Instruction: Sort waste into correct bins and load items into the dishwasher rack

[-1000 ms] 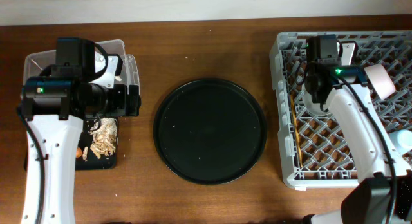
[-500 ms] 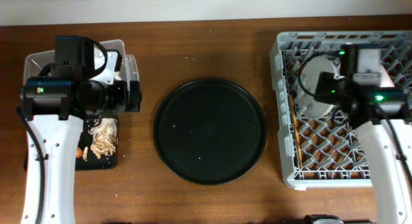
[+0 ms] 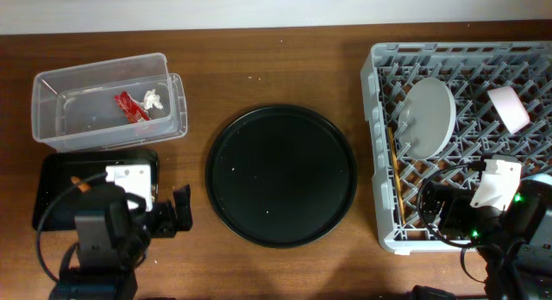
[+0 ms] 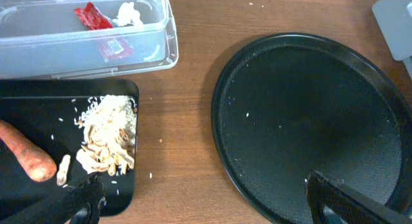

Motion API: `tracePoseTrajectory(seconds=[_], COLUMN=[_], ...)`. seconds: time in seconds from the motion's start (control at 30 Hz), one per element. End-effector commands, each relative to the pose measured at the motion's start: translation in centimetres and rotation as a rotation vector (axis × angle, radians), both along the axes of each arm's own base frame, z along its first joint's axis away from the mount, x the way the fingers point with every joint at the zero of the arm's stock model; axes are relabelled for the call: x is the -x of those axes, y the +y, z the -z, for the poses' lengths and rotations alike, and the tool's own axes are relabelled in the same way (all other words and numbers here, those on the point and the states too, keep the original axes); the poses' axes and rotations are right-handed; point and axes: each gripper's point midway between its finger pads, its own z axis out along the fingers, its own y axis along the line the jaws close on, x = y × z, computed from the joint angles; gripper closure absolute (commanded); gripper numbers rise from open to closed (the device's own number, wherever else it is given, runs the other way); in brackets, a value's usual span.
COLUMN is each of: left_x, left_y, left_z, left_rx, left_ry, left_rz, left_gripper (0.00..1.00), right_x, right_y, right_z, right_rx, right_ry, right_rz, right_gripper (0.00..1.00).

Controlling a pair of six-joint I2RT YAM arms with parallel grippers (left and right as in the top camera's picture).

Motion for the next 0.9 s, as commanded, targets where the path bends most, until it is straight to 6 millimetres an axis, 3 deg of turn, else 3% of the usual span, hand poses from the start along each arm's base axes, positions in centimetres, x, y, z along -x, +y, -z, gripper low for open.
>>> tracePoseTrajectory(seconds=[0.0, 0.23, 0.3, 0.37, 0.47, 0.63, 0.73, 0.87], left_x=[1.8, 2.2, 2.2, 2.2, 2.2, 2.2, 2.2, 2.2], left_y=[-0.3, -0.3, -0.3, -0.3, -0.3, -0.3, -0.3, -0.3], left_z=[1.4, 1.7, 1.7, 1.7, 1.7, 1.7, 1.7, 1.7], left_rx=[0.022, 0.022, 0.022, 0.022, 0.022, 0.022, 0.022, 0.022], left_ry=[0.06, 0.081, 0.08, 0.08, 0.081, 0.08, 0.081, 0.081], left_rz=[0.005, 0.004, 0.004, 0.005, 0.005, 0.005, 0.005, 0.004], left_gripper=[0.01, 0.01, 0.01, 0.01, 0.01, 0.01, 0.01, 0.01], right_x=[-0.1, 0.2, 0.5, 1.0, 0.6, -3.5, -4.0, -3.9], right_y=[0.2, 0.4, 2.3, 4.3, 5.7, 6.3, 6.2, 6.2], right_z=[0.3, 0.1, -0.7, -1.5, 0.9, 5.2, 9.8, 10.3], right_rx=[0.0, 0.004, 0.041, 0.088, 0.091, 0.17, 0.273, 0.271], right_ry=[0.008, -0.004, -0.078, -0.27, -0.494, -0.828, -0.707, -0.687], right_rz=[-0.016, -0.022, -0.115, -0.218, -0.276, -0.283, -0.331, -0.335], right_gripper=[0.02, 0.02, 0.02, 0.02, 0.02, 0.02, 0.02, 0.02])
